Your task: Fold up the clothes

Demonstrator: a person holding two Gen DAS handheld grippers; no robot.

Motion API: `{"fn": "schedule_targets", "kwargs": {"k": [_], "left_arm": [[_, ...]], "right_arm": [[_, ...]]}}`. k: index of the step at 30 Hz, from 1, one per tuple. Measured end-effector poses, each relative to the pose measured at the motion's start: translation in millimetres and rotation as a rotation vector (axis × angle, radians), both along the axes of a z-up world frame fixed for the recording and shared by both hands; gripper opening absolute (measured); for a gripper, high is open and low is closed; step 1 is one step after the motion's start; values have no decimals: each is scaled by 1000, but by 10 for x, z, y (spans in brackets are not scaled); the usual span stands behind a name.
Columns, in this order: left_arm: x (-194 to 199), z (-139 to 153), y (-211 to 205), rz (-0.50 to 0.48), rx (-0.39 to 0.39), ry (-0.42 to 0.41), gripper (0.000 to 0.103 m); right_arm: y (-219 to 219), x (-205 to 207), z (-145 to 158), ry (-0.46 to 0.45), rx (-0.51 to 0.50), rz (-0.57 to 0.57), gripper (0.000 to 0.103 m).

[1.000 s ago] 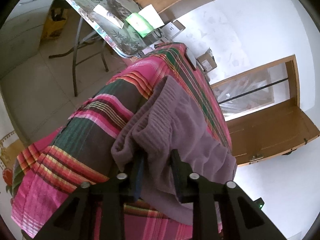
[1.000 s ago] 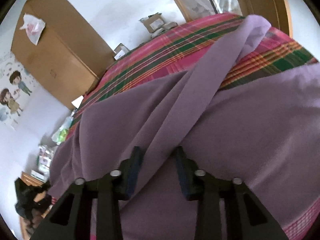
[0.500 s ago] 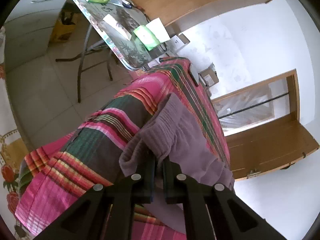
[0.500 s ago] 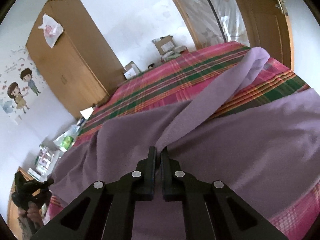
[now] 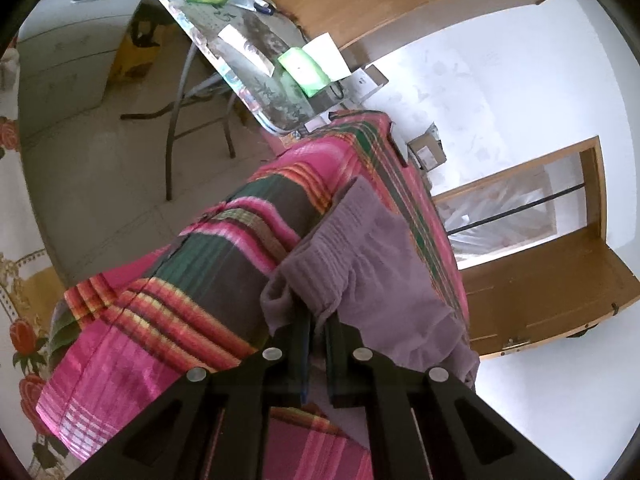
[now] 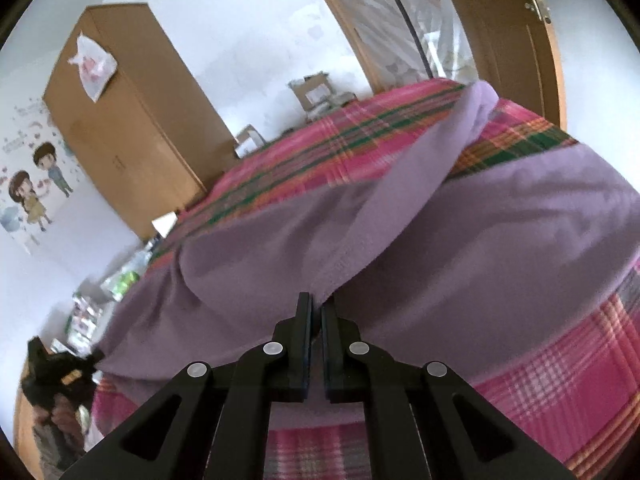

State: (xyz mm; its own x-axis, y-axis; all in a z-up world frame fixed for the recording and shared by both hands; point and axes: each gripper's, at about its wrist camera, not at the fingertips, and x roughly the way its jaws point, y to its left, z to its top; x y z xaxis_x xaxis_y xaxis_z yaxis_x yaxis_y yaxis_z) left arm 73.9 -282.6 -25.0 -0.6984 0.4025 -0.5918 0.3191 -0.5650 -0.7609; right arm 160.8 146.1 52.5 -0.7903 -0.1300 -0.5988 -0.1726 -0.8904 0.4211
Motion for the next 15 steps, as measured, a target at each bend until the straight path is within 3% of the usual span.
{"fn": "schedule_targets", "kwargs": {"k": [5, 11, 15], "left_arm": [[13, 40, 13, 3, -12, 5, 6], [53, 158, 3, 12, -38, 39, 6], [37, 35, 19, 12, -55, 0, 6]], "right_arm": [[-4, 45, -37, 2, 0, -10, 4], [-92, 229, 245, 106, 67, -8, 4], [-101, 246, 97, 49, 82, 0, 4]]}}
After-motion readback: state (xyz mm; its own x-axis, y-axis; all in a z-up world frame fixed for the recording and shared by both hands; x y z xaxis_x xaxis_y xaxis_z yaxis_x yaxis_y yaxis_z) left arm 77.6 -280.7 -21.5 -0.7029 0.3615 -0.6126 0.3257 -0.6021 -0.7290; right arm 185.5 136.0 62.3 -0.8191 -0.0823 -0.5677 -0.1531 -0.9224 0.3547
